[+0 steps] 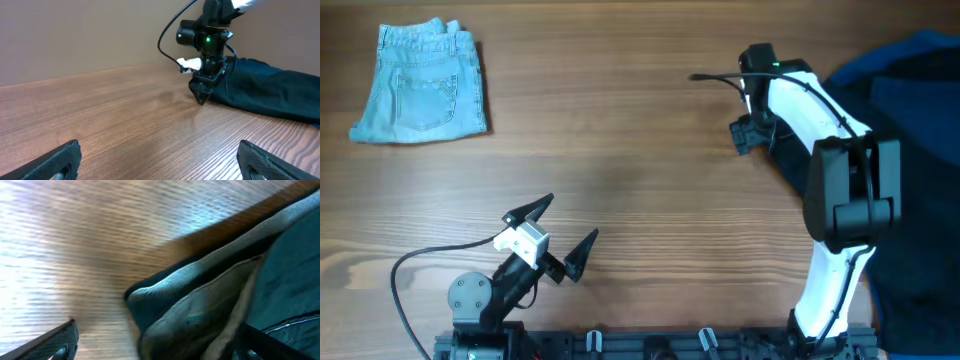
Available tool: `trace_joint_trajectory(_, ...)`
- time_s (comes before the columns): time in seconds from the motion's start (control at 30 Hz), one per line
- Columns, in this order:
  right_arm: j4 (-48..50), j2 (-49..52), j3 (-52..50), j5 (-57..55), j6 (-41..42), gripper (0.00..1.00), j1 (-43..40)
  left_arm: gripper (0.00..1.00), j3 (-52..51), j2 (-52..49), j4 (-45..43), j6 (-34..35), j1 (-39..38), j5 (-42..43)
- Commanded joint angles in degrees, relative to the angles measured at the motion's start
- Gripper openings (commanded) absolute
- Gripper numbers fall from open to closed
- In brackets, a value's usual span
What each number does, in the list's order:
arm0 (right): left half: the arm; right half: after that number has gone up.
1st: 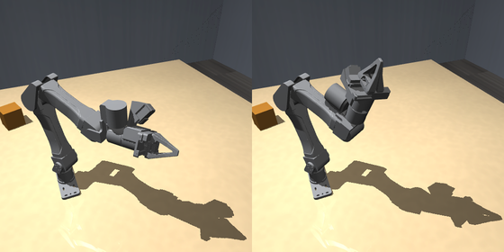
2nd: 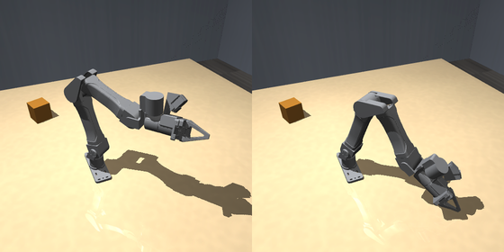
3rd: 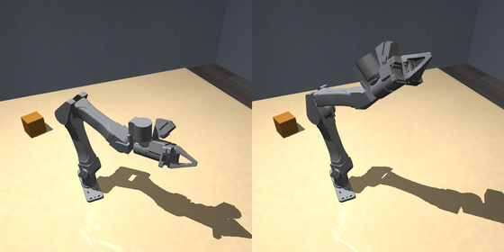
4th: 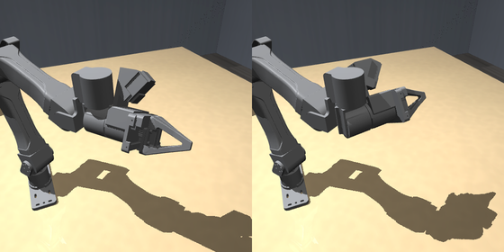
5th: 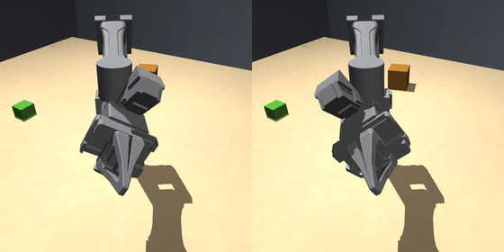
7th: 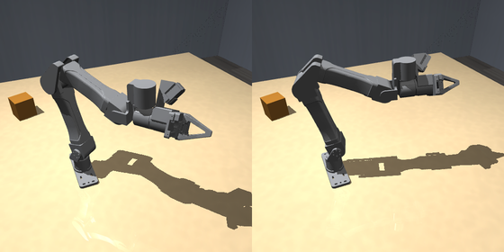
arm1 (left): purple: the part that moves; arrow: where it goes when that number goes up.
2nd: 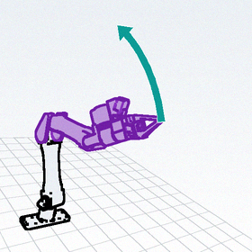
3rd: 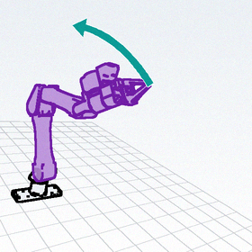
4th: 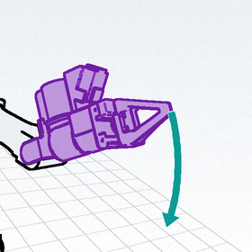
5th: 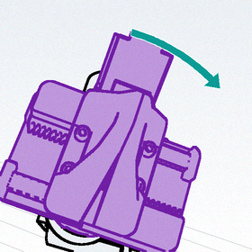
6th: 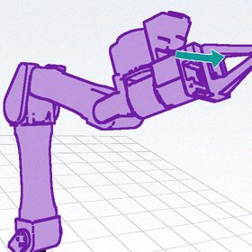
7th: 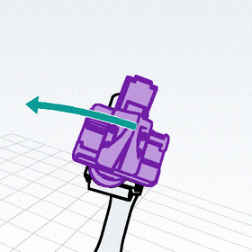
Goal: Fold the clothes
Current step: 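Reach the right gripper into the dark clothing pile and grasp the black pants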
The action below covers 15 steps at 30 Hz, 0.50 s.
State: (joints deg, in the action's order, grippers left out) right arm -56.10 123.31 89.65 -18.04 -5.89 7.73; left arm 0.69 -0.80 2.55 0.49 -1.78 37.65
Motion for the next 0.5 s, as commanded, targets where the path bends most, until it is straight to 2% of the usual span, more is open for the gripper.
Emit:
trace_joint_trajectory(0.0,0.9,4.0,-0.5,-1.0,0.0,1.0,-3.1,1.0,-0.4,0.4,-0.2,0.3,-0.2,0.7)
trace_joint_trajectory(0.3,2.5,4.8,-0.6,2.9,-0.1,0.98,-4.5,1.0,-0.4,0.4,-0.2,0.3,-0.2,0.7)
trace_joint_trajectory(0.47,3.1,5.2,-2.4,4.5,0.0,0.87,-4.5,1.0,-0.4,0.4,-0.2,0.3,-0.2,0.7)
